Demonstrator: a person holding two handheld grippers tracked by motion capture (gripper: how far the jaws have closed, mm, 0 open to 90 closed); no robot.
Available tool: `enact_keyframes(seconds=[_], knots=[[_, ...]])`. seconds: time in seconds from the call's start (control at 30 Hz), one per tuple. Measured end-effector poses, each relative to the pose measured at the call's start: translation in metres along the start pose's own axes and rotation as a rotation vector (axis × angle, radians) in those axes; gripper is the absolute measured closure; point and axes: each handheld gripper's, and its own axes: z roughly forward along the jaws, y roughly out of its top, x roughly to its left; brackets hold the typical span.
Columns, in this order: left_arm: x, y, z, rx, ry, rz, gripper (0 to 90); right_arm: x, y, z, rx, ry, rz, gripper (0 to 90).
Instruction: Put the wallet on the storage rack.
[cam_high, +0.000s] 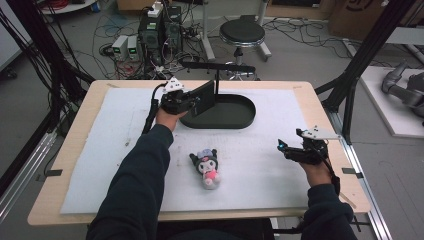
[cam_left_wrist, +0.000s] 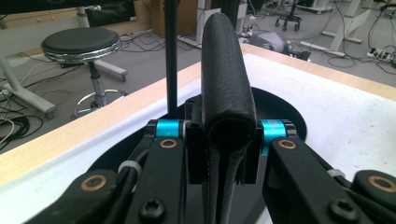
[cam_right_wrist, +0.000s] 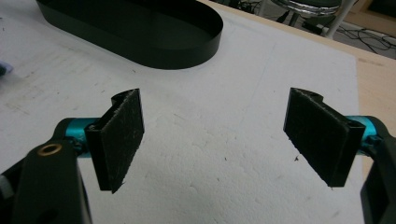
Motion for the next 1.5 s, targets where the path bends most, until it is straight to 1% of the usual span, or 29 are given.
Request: enact_keyframes(seconds=[0.03,0.07,0.17,0.23,0.3,0.33,0.37,0.4,0.43,0.53,0.67,0.73,0.83,0.9,0.97,1.0,1.03,1.07,1.1,1.13,1.17,1.2,1.23,1.27,1.47,1.5], knots=[[0.004,-0.001,0.003,0.0,0.01,-0.007,77.2,0.0,0.0,-0.001,-0.001,-0.001,0.004,20.6],[0.004,-0.001,0.003,0.0,0.01,-0.007,77.1,-0.001,-0.001,-0.001,-0.001,-0.001,0.005,20.6],[0.011,-0.002,0.008,0.008,0.025,0.003,77.2,-0.002,-0.001,-0.001,-0.001,-0.001,0.01,20.6],[0.015,-0.004,0.01,0.006,0.038,0.031,77.3,-0.002,-0.001,-0.001,-0.002,-0.003,0.01,20.6],[0.019,-0.007,0.013,-0.008,0.036,0.048,77.3,-0.002,-0.002,-0.002,-0.002,-0.002,0.016,20.6],[0.022,-0.009,0.016,-0.013,0.04,0.079,77.3,-0.003,-0.002,-0.002,-0.003,-0.002,0.018,20.6],[0.022,-0.009,0.016,-0.013,0.04,0.079,77.3,-0.003,-0.002,-0.002,-0.003,-0.002,0.018,20.6],[0.023,-0.011,0.018,-0.013,0.04,0.091,77.3,-0.004,-0.003,-0.003,-0.002,-0.003,0.022,20.6],[0.024,-0.012,0.019,-0.011,0.043,0.093,77.3,-0.004,-0.003,-0.003,-0.002,-0.004,0.022,20.5],[0.026,-0.015,0.024,0.003,0.061,0.1,77.3,-0.005,-0.004,-0.004,-0.002,-0.005,0.026,20.6],[0.032,-0.02,0.029,0.023,0.088,0.091,77.2,-0.006,-0.005,-0.005,-0.003,-0.004,0.033,20.6],[0.033,-0.021,0.03,0.026,0.093,0.092,77.2,-0.007,-0.005,-0.005,-0.003,-0.003,0.034,20.6],[0.036,-0.024,0.032,0.028,0.108,0.078,77.0,-0.007,-0.006,-0.004,-0.001,-0.004,0.036,20.6],[0.038,-0.027,0.033,0.044,0.111,0.078,76.6,-0.007,-0.006,-0.004,0.001,-0.004,0.039,20.6],[0.039,-0.029,0.034,0.067,0.111,0.087,76.1,-0.007,-0.006,-0.005,0.002,-0.004,0.039,20.6],[0.039,-0.03,0.035,0.058,0.11,0.07,76.1,-0.007,-0.006,-0.005,0.002,-0.004,0.039,20.6],[0.039,-0.03,0.035,0.056,0.113,0.063,75.7,-0.007,-0.006,-0.004,0.001,-0.004,0.037,20.6],[0.039,-0.03,0.035,0.059,0.112,0.049,71.9,-0.007,-0.006,-0.005,0.002,-0.004,0.04,20.6],[0.039,-0.031,0.036,0.072,0.107,0.014,67.7,-0.007,-0.006,-0.005,0.001,-0.005,0.038,20.6],[0.039,-0.031,0.036,0.072,0.107,0.014,61.9,-0.007,-0.006,-0.005,0.001,-0.005,0.038,20.6],[0.038,-0.032,0.037,0.077,0.105,-0.003,57.9,-0.007,-0.006,-0.005,0.001,-0.005,0.035,20.6],[0.038,-0.032,0.037,0.086,0.102,-0.011,54.5,-0.006,-0.006,-0.005,0.002,-0.006,0.034,20.6],[0.037,-0.033,0.038,0.095,0.104,-0.021,54.5,-0.006,-0.006,-0.005,0.002,-0.006,0.034,20.6],[0.036,-0.033,0.038,0.096,0.1,-0.049,47.6,-0.006,-0.006,-0.006,0.001,-0.005,0.034,20.6],[0.031,-0.028,0.032,0.09,0.093,-0.044,44.5,-0.005,-0.005,-0.007,0.0,-0.004,0.032,20.6],[0.029,-0.028,0.029,0.086,0.09,-0.045,44.5,-0.005,-0.005,-0.007,-0.002,-0.003,0.031,20.6]])
